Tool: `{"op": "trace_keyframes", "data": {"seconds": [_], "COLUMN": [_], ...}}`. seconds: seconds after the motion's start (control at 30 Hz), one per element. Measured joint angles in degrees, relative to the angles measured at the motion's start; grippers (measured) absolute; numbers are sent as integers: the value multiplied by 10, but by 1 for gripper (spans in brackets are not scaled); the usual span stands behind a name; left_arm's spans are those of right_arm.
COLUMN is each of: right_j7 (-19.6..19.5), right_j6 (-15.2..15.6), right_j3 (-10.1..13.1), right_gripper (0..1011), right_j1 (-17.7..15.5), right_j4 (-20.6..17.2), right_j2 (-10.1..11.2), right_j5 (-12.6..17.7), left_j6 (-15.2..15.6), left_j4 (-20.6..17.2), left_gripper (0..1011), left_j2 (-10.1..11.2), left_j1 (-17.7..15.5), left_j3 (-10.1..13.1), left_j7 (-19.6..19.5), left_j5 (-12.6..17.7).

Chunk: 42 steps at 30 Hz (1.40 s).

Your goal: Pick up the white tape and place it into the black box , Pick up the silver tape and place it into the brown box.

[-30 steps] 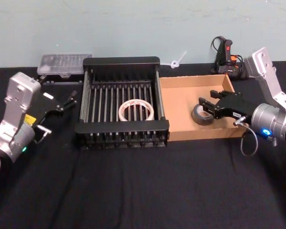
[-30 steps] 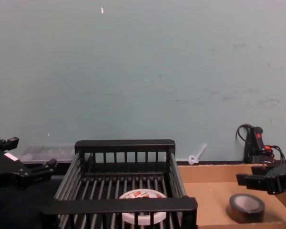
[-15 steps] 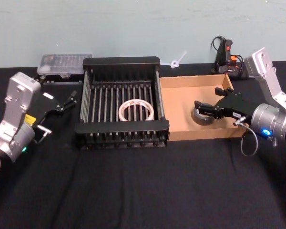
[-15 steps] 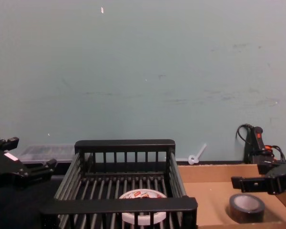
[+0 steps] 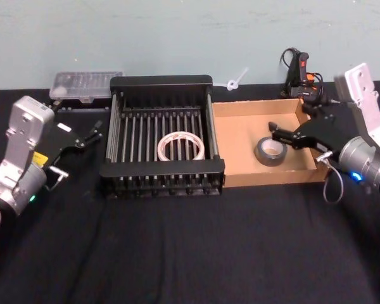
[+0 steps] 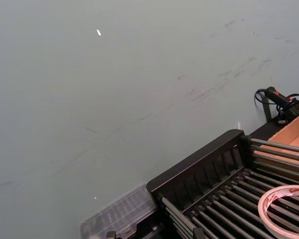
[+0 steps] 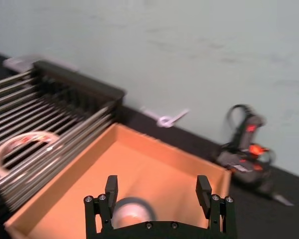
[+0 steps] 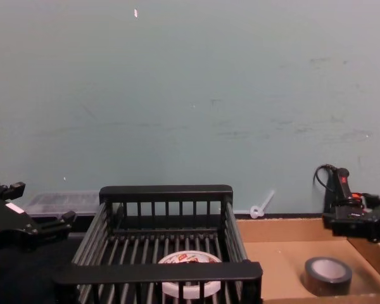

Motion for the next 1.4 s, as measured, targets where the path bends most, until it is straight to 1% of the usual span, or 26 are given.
{"op": "trace_keyframes", "data": {"seconds": [0.07,0.1,0.17,0.2,0.27,0.4,0.47,0.6,0.83,1.4], "right_j7": [-19,-40,-59,-78,-97,-119,-135,-144,-145,-145], "right_j6": [-13,-26,-40,-53,-69,-93,-115,-130,-133,-132], "right_j3": [6,12,18,24,32,41,49,54,65,63], "right_gripper": [1002,1002,1002,1002,1002,1002,1002,1002,1002,1003], "right_j1": [-10,-20,-31,-41,-53,-68,-82,-91,-96,-96], "right_j4": [-5,-9,-12,-13,-13,-8,-2,4,7,7], "right_j2": [-4,-10,-15,-22,-29,-39,-48,-55,-66,-65], "right_j5": [-9,-18,-27,-34,-42,-53,-62,-70,-74,-74], "left_j6": [0,0,0,0,0,0,0,0,0,0], "left_j4": [0,0,0,0,0,0,0,0,0,0], "left_gripper": [1001,1001,1001,1001,1002,1001,1001,1001,1001,1002], "left_j2": [0,0,0,0,0,0,0,0,0,0], "left_j1": [0,0,0,0,0,0,0,0,0,0], "left_j3": [0,0,0,0,0,0,0,0,0,0], "left_j7": [0,0,0,0,0,0,0,0,0,0], "left_j5": [0,0,0,0,0,0,0,0,0,0]}}
